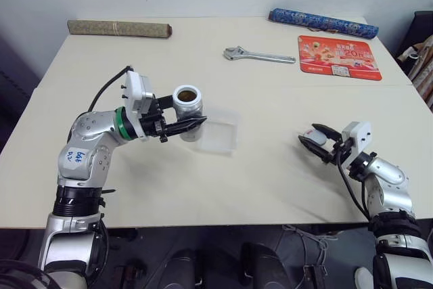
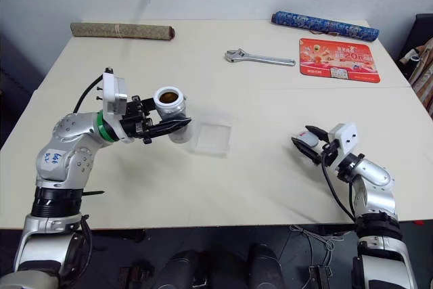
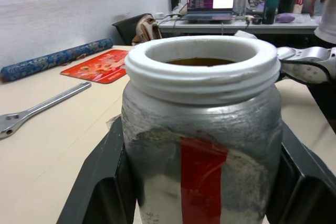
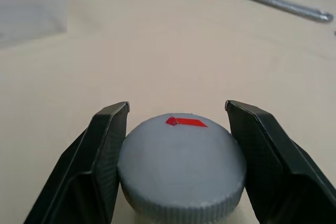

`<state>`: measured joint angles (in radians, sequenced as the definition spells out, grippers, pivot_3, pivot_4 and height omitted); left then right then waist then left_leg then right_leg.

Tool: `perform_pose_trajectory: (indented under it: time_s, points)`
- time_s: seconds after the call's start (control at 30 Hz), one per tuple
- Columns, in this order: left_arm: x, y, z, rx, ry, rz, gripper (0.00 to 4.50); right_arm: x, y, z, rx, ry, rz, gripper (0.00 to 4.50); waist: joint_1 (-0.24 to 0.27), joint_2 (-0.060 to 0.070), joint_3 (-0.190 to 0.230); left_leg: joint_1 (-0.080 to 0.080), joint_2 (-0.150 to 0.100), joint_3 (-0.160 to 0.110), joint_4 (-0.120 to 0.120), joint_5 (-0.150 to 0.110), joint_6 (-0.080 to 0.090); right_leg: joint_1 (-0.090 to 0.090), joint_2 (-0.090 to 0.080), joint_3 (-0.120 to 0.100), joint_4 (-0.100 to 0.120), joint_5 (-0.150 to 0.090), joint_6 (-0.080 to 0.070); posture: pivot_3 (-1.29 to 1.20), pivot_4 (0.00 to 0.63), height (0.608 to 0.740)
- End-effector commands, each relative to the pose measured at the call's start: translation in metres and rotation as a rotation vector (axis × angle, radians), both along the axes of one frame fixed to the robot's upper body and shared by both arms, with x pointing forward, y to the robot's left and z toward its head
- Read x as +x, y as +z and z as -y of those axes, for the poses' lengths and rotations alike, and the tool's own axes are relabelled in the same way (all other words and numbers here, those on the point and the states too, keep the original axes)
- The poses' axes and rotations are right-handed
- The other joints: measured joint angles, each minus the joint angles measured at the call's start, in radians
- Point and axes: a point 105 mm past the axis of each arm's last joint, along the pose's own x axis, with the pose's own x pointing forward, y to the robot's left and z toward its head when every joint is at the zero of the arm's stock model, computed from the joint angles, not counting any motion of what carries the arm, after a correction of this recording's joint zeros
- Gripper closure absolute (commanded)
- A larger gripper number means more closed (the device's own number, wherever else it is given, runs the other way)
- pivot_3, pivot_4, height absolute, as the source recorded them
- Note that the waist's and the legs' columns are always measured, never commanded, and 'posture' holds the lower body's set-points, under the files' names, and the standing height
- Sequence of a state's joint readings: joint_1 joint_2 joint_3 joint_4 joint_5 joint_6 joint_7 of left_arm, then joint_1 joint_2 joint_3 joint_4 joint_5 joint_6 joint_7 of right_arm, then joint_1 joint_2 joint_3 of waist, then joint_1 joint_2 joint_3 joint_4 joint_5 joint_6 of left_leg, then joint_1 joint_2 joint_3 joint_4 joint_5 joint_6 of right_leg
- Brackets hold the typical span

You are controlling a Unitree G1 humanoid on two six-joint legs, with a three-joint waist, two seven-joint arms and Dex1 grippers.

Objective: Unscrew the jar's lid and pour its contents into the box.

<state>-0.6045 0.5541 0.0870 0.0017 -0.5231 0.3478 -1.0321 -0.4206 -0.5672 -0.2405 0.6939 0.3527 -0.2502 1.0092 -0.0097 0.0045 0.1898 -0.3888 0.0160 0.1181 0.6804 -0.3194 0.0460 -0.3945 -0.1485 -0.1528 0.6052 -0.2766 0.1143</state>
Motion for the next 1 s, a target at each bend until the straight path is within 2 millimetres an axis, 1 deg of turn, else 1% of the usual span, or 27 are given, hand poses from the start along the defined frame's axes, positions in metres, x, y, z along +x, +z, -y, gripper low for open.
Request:
perform_pose_trajectory:
  time_s: [0.03,0.13,0.2,0.23,0.3,0.33,0.43,0.53,0.63,0.73,0.83,0.9,0.93,1.0]
  points:
    - [0.000,0.021,-0.010,-0.023,0.002,0.050,2.08,-0.004,0.012,0.019,0.016,-0.052,0.048,1.01,0.000,0.000,0.000,0.000,0.000,0.000,0.000,0.000,0.000,0.000,0.000,0.000,0.000,0.000,0.000,0.00,0.150,0.740]
    - [0.007,0.025,-0.014,-0.012,0.023,0.045,2.08,-0.010,0.026,0.019,0.023,-0.028,0.100,0.04,0.002,0.001,0.001,0.001,0.000,0.000,0.000,0.001,0.000,0.000,0.000,0.001,0.001,0.000,0.000,0.00,0.150,0.740]
    - [0.018,0.030,-0.020,0.007,0.087,0.070,2.08,-0.017,0.042,0.011,0.015,0.025,0.140,0.04,0.004,0.001,0.001,0.001,0.000,0.000,0.000,0.001,0.000,0.000,0.000,0.002,0.001,0.000,0.000,0.00,0.150,0.740]
    - [0.026,0.030,-0.023,0.042,0.129,0.065,2.08,-0.023,0.052,0.004,0.016,0.067,0.154,0.04,0.006,0.002,0.001,0.001,0.000,-0.001,0.000,0.001,0.000,0.000,0.000,0.002,0.001,0.000,0.000,0.00,0.150,0.740]
    - [0.044,0.032,-0.029,0.118,0.233,0.083,2.08,-0.038,0.069,-0.015,-0.001,0.162,0.175,0.04,0.008,0.003,0.002,0.001,0.000,-0.001,0.000,0.001,0.000,0.000,0.000,0.002,0.001,0.000,0.000,0.00,0.150,0.740]
    - [0.050,0.033,-0.031,0.161,0.269,0.121,2.08,-0.046,0.076,-0.025,-0.006,0.210,0.174,0.04,0.009,0.003,0.002,0.000,0.000,-0.001,0.000,0.001,0.000,0.000,0.000,0.002,0.002,0.000,0.000,0.00,0.150,0.740]
    - [0.064,0.033,-0.030,0.283,0.336,0.225,2.08,-0.066,0.090,-0.050,-0.027,0.315,0.173,0.04,0.012,0.003,0.002,0.000,0.000,-0.001,0.000,0.000,0.000,0.000,0.000,0.001,0.001,0.000,0.001,0.00,0.150,0.740]
    - [0.071,0.032,-0.022,0.370,0.331,0.314,2.08,-0.080,0.102,-0.068,-0.039,0.374,0.176,0.04,0.014,0.003,0.002,0.000,-0.001,-0.001,0.000,0.000,0.000,0.000,0.000,0.001,0.000,0.001,0.001,0.00,0.150,0.740]
    - [0.076,0.025,-0.010,0.523,0.316,0.448,2.08,-0.089,0.105,-0.078,-0.053,0.395,0.158,0.04,0.019,0.002,0.002,-0.001,-0.001,-0.001,0.000,-0.001,0.000,-0.001,-0.001,0.001,-0.001,0.001,0.001,0.00,0.150,0.740]
    - [0.079,0.030,0.007,0.526,0.328,0.612,2.08,-0.090,0.103,-0.075,-0.058,0.362,0.143,0.04,0.030,0.002,0.002,-0.001,-0.001,-0.001,0.000,-0.001,0.001,-0.001,-0.001,0.001,-0.001,0.001,0.002,0.00,0.150,0.740]
    - [0.079,0.031,0.024,0.581,0.333,0.815,2.08,-0.091,0.098,-0.071,-0.064,0.333,0.129,0.04,0.037,0.002,0.003,-0.002,-0.001,-0.001,0.001,-0.002,0.003,-0.001,-0.001,0.001,-0.003,0.002,0.003,0.00,0.150,0.740]
    - [0.075,0.031,0.034,0.626,0.322,0.989,2.08,-0.092,0.096,-0.071,-0.059,0.324,0.124,0.04,0.037,0.002,0.003,-0.002,-0.002,-0.001,0.001,-0.002,0.004,-0.001,-0.001,0.001,-0.003,0.002,0.003,0.00,0.150,0.740]
    - [0.072,0.034,0.039,0.659,0.328,1.122,2.08,-0.092,0.095,-0.071,-0.054,0.317,0.123,0.04,0.037,0.002,0.003,-0.002,-0.002,0.000,0.001,-0.003,0.004,-0.001,-0.002,0.001,-0.004,0.002,0.004,0.00,0.150,0.740]
    - [0.067,0.037,0.047,0.687,0.309,1.310,2.08,-0.092,0.095,-0.070,-0.045,0.302,0.130,0.04,0.037,0.001,0.003,-0.003,-0.002,0.000,0.001,-0.003,0.005,-0.001,-0.002,0.001,-0.005,0.003,0.004,0.00,0.150,0.740]
